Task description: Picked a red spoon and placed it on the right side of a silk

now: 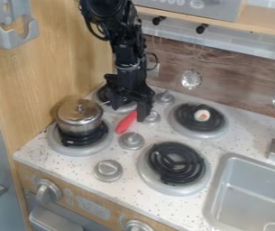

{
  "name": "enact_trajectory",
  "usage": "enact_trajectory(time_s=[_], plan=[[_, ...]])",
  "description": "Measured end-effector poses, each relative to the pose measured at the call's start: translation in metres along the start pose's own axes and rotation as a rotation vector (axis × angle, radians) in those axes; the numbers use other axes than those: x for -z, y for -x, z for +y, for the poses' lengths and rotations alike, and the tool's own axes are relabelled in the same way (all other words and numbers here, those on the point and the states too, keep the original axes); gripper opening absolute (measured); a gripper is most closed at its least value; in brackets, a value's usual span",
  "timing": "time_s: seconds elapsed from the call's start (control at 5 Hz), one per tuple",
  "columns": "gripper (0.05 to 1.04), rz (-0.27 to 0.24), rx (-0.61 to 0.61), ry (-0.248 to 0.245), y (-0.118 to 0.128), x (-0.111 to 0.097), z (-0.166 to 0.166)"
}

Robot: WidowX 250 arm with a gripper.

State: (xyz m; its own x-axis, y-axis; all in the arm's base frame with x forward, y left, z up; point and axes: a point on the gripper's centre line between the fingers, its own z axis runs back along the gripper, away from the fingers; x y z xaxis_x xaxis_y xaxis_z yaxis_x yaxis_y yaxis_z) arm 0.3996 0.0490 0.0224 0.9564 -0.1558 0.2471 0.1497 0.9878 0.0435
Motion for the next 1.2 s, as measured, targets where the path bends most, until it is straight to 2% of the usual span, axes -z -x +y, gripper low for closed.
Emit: enact_trajectory(time_s=[0.2, 0.4, 0.8, 1.2], plan=[[1.000, 0.039, -0.001, 0.009, 0.008, 0.013, -0.003], [1.000, 0.114, 0.036, -0.026, -0.001, 0.052, 0.010], [1.000, 0.143, 0.012, -0.036, -0.028, 0.085, 0.023], [1.000, 0.117, -0.012, -0.060, -0.051, 0.088, 0.032]])
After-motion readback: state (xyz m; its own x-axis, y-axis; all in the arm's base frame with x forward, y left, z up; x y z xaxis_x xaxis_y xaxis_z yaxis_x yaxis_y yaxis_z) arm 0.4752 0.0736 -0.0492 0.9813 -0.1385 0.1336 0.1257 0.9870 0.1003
